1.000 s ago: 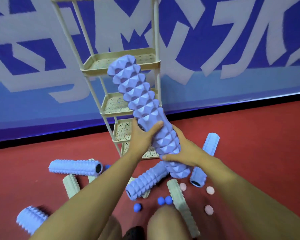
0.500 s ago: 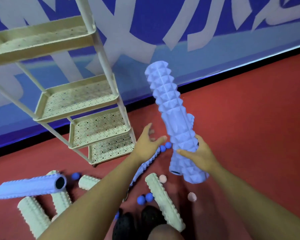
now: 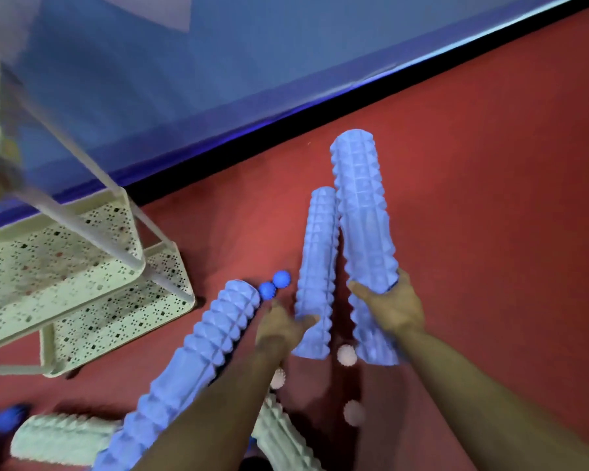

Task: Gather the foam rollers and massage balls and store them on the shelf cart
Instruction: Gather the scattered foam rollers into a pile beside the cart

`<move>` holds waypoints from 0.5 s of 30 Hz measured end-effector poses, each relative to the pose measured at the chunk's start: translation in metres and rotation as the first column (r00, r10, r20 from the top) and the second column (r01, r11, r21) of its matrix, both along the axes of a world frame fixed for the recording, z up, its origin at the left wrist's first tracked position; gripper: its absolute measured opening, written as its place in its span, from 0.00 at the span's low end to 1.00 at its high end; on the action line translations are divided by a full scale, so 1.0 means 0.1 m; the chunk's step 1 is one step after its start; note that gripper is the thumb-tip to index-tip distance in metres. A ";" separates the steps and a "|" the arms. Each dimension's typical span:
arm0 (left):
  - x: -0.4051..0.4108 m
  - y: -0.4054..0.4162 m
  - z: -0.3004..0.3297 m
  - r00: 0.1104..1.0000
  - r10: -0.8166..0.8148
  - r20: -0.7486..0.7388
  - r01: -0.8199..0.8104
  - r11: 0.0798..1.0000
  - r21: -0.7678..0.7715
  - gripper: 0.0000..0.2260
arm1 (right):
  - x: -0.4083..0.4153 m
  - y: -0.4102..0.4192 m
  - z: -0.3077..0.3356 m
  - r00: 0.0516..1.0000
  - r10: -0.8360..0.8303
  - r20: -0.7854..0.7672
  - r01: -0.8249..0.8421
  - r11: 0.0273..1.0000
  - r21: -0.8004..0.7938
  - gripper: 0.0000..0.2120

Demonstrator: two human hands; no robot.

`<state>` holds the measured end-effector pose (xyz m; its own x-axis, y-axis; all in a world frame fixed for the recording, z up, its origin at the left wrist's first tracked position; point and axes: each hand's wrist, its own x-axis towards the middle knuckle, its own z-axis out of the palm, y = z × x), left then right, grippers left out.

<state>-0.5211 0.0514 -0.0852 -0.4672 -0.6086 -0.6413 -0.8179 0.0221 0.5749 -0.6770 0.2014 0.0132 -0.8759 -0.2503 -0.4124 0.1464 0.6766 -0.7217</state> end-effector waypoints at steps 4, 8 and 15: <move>-0.25 0.07 -0.14 0.994 -0.073 0.082 0.069 0.996 0.051 0.54 | -0.14 -0.10 -0.21 0.998 0.031 -0.058 -0.025 0.994 0.106 0.38; -0.31 0.19 -0.29 0.985 -0.134 0.112 0.135 0.991 0.006 0.54 | -0.29 -0.18 -0.33 0.996 0.044 -0.076 -0.028 0.979 0.203 0.42; -0.45 0.14 -0.30 0.983 0.184 0.026 -0.186 0.978 0.093 0.47 | -0.41 -0.30 -0.52 0.995 0.071 -0.075 -0.053 0.974 0.222 0.42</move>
